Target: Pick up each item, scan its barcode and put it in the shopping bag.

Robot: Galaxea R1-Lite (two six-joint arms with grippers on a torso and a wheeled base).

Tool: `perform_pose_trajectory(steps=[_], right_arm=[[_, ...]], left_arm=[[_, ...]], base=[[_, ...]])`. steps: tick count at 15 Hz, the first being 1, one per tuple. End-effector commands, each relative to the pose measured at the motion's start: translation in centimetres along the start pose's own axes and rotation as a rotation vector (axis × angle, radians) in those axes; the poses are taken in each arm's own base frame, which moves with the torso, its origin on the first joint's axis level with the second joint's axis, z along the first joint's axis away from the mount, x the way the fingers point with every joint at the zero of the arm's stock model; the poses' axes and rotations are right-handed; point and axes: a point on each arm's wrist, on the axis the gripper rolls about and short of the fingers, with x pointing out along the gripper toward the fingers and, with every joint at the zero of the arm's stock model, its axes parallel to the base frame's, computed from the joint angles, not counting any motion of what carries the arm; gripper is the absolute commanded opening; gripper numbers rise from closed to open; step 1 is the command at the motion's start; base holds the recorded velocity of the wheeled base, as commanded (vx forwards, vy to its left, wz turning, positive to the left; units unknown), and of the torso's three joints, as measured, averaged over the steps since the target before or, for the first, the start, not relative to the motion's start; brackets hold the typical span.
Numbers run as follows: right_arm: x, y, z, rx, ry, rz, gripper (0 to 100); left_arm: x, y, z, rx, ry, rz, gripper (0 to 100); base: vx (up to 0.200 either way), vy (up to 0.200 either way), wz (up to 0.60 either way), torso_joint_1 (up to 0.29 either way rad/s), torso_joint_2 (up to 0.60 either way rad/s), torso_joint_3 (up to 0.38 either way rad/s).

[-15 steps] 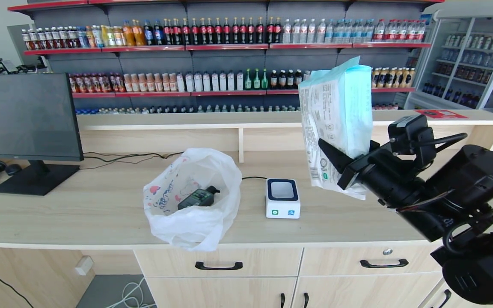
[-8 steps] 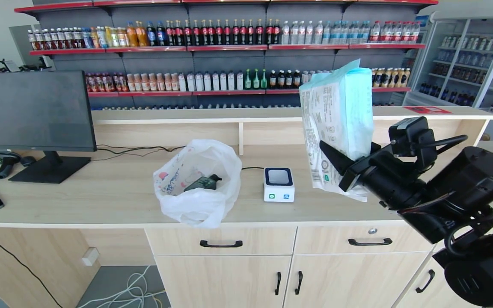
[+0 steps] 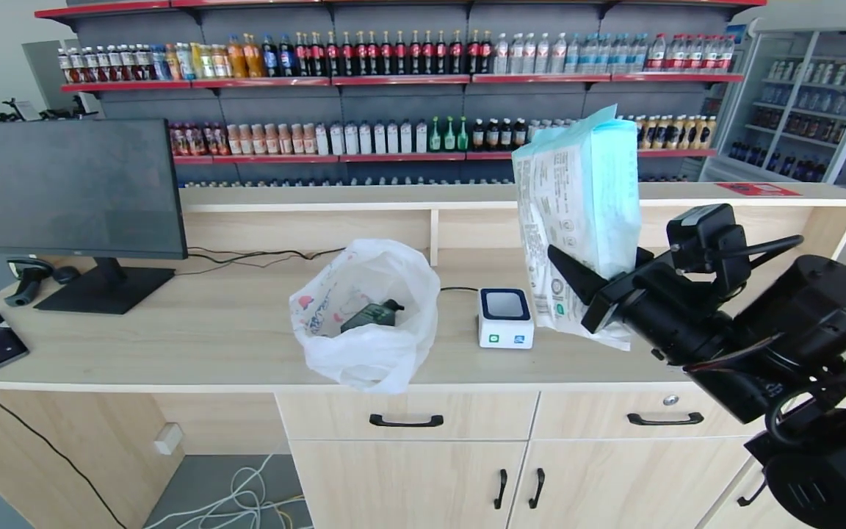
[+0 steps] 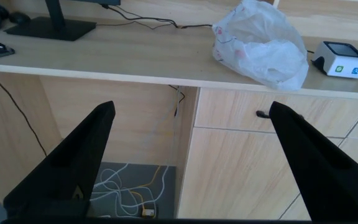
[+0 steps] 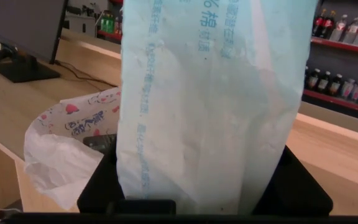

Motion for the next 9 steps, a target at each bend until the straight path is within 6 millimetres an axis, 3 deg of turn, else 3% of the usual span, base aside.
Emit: perform_pose_trajectory(steps=[1,7,9], right_arm=[[-0.02,0.02,-0.08,0.000,0.003,0.001,0],[-0.23,0.10,-0.15,0.001,0.010,0.003,0],[0.12,0.30,-0.41,0.003,0.012,0.010,0]], left_arm=[[-0.01,0.00,0.00,0.001,0.001,-0.001,100],[-0.01,0.00,0.02,-0.001,-0.001,-0.001,100],[-0.01,0.00,0.02,0.001,-0.001,0.001,100]], base=[[0.000,0.200,0.00,-0.002,0.01,0.002],[0.000,0.200,0.00,0.001,0.00,0.005],[0.000,0.000,0.00,0.000,0.00,0.000]])
